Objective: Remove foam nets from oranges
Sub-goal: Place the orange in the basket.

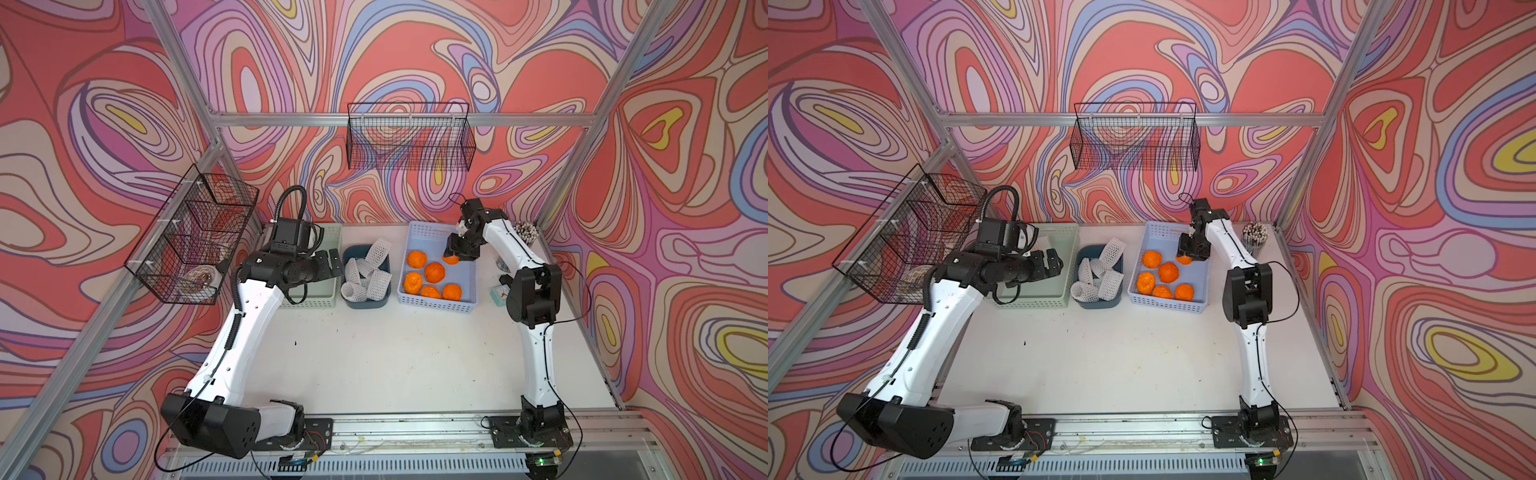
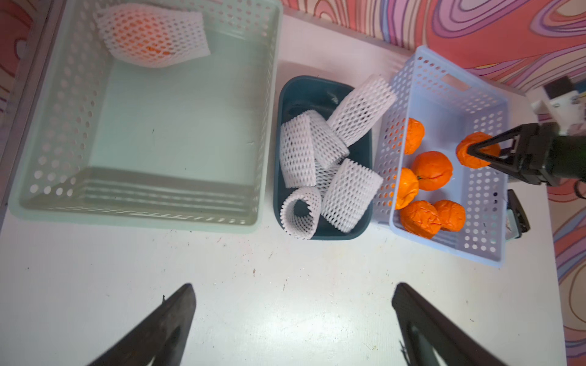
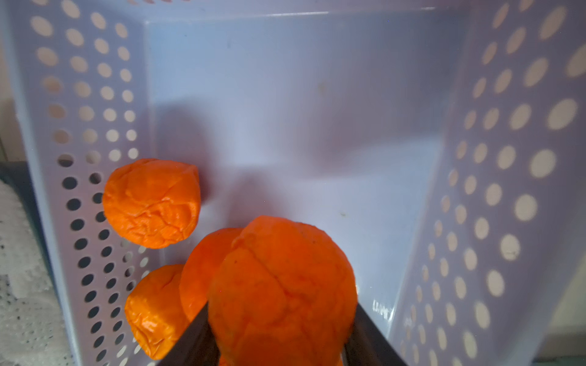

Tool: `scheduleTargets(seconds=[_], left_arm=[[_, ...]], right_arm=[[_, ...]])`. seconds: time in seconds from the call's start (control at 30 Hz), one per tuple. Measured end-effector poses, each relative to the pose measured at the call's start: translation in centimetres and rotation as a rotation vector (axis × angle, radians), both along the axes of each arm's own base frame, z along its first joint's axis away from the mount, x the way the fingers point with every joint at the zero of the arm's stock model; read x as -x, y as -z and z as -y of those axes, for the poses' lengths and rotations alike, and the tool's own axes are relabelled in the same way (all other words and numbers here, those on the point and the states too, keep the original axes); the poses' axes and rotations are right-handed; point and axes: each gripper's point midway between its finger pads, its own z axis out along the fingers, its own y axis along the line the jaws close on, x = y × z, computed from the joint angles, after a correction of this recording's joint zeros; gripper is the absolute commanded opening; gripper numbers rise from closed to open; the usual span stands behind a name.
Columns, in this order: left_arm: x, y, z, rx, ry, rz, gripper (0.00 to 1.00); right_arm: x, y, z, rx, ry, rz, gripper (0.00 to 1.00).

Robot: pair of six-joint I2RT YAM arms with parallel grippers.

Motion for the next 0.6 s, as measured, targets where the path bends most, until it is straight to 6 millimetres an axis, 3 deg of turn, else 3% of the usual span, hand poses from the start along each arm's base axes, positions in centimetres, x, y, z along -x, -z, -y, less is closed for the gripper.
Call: scheduleTargets(seconds=[0.2,0.4,0.53,0.6], left_arm=[[-2.2,3.5,-2.9,0.034,-0.139,-0.111,1.0],[-4.4,4.9,-5.6,0.099,-0.283,-0.132,1.0],[-6.5,5.5,-6.0,0.146,-0.357,-0.127,1.0],[-7.5,5.7,-6.3,0.16,-0.404,-0.128,1.0]], right_arm=[[0.0,1.6,0.3,-0.001,0.014,-0.024,0.75],[1.1,3.1,0.3,-0.005,0.018,-0.055,0.87],[1.3,1.7,0.0,-0.027,0.013,-0.028,0.89],[1.5,-0.1,-0.2,-0.046,0.008,0.01,0.9]])
